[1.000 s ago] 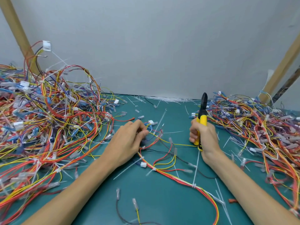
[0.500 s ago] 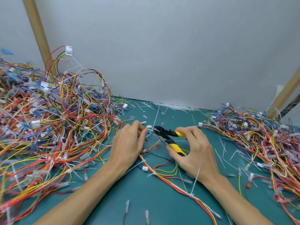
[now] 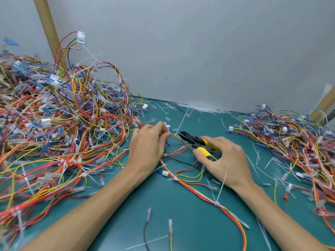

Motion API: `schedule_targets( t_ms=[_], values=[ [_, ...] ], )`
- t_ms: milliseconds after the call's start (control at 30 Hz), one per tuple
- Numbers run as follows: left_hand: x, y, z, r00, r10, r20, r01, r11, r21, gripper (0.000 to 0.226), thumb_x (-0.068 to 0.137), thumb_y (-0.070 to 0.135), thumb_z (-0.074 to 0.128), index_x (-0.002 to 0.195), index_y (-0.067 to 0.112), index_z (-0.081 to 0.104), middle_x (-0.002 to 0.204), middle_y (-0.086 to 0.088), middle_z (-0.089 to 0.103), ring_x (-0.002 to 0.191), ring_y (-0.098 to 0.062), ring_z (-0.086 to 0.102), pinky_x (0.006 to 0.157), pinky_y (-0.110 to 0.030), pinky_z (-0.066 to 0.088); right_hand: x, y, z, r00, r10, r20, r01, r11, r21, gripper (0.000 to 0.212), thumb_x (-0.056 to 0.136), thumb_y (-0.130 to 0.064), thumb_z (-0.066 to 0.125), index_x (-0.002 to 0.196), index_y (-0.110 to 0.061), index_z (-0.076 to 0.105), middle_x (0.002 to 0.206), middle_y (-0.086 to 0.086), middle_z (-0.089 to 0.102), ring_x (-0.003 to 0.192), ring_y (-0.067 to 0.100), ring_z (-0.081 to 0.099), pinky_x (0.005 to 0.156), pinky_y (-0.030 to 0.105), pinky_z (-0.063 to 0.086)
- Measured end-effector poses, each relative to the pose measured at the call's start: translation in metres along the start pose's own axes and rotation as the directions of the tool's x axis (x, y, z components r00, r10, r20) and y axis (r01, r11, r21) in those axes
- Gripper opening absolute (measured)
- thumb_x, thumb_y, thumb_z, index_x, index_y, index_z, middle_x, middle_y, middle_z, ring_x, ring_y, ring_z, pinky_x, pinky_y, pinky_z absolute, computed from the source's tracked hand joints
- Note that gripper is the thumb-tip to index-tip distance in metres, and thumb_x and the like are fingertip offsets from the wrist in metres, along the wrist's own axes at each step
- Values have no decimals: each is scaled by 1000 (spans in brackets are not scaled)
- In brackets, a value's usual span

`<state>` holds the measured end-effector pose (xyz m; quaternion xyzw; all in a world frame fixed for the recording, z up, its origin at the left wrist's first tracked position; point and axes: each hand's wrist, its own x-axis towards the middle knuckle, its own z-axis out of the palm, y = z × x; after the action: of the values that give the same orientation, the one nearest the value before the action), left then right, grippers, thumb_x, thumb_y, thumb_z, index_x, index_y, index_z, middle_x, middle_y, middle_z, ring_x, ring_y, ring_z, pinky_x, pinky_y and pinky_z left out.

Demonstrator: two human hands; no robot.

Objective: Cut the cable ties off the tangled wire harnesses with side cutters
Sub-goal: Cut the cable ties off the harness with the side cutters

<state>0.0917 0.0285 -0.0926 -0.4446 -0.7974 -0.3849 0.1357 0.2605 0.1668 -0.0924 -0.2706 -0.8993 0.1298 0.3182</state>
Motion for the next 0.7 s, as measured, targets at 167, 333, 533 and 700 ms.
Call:
schedule_targets(
  t_ms=[167, 333, 533, 700],
  values=[
    [-1, 0, 0, 1000, 15, 12, -15, 1000, -2, 12, 97, 31, 57, 91, 21, 60, 78, 6, 64, 87, -20, 56, 82, -35, 36, 0, 0, 0, 1000, 0, 11, 0, 1000, -24, 42, 73, -66, 65, 108, -43, 68, 96, -20, 65, 91, 3, 58, 72, 23, 41],
    [-2, 4, -2, 996, 88, -6, -87, 996, 32, 7, 92, 28, 63, 88, 23, 63, 78, 6, 64, 89, -17, 53, 83, -33, 30, 0, 1, -1, 998, -29, 49, 29, 1000, 5, 41, 74, -66, 64, 107, -42, 67, 94, -21, 64, 89, 3, 57, 72, 25, 42],
    [-2, 1, -1, 992, 125, -3, -125, 992, -2, 6, 93, 28, 62, 89, 23, 63, 79, 9, 65, 88, -15, 51, 82, -31, 29, 0, 2, 0, 993, -97, 63, 99, 994, -38, 41, 78, -66, 61, 108, -37, 67, 95, -18, 65, 87, 8, 59, 68, 27, 42],
    [-2, 0, 2, 993, 116, 17, -115, 992, -55, 7, 95, 27, 59, 90, 22, 61, 77, 13, 65, 84, -14, 52, 79, -29, 26, -1, 2, 1, 990, -131, 46, 135, 986, -96, 45, 83, -68, 51, 110, -35, 65, 94, -14, 64, 88, 13, 60, 68, 32, 50]
  ],
)
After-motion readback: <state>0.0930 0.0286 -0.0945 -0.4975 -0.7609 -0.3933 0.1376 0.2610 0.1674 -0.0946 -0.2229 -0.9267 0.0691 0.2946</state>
